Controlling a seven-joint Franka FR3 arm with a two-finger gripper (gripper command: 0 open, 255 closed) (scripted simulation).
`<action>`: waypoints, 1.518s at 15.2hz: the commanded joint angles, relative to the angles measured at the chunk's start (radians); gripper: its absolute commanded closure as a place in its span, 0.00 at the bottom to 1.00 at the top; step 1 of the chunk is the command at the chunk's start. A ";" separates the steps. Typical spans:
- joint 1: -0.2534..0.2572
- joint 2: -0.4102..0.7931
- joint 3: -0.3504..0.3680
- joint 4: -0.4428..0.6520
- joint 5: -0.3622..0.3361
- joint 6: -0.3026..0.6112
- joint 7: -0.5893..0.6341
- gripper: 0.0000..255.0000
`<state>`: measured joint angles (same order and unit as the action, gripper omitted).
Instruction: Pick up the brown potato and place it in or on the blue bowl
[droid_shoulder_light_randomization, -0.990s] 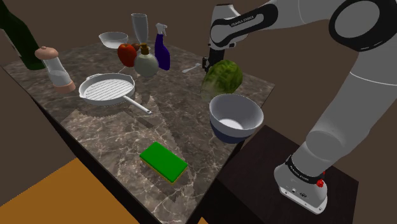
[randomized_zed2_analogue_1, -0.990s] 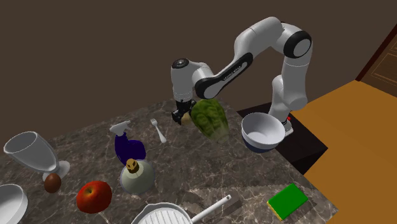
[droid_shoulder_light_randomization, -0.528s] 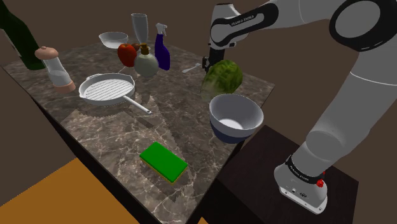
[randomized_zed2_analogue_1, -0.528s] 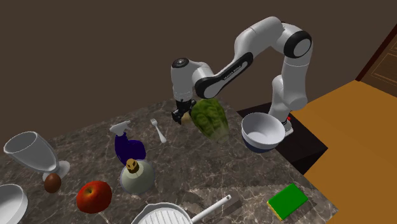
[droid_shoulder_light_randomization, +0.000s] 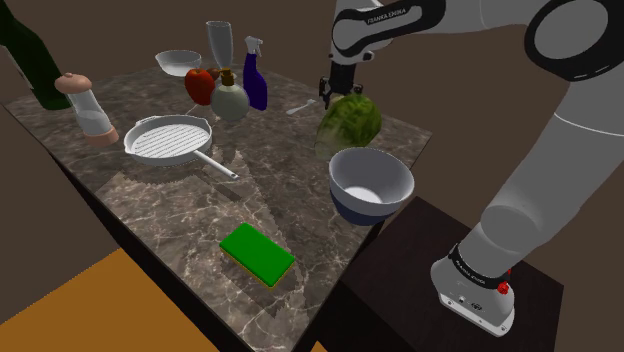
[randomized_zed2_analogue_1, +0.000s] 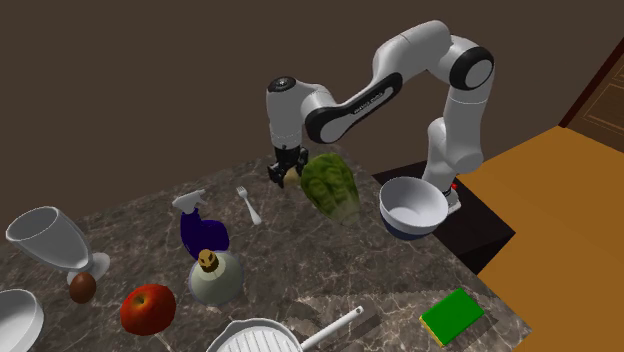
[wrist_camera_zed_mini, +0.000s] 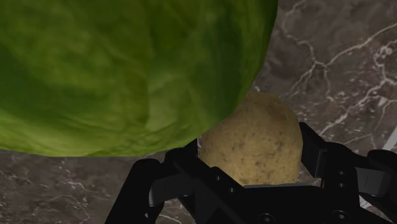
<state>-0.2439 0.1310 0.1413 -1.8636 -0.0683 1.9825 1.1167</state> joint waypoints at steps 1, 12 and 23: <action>0.000 -0.011 0.000 0.016 0.002 -0.027 -0.003 1.00; 0.000 -0.032 0.001 0.138 0.008 -0.170 -0.011 1.00; 0.002 -0.025 0.003 0.295 0.009 -0.320 -0.017 1.00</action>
<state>-0.2406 0.1022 0.1451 -1.5875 -0.0591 1.6780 1.1030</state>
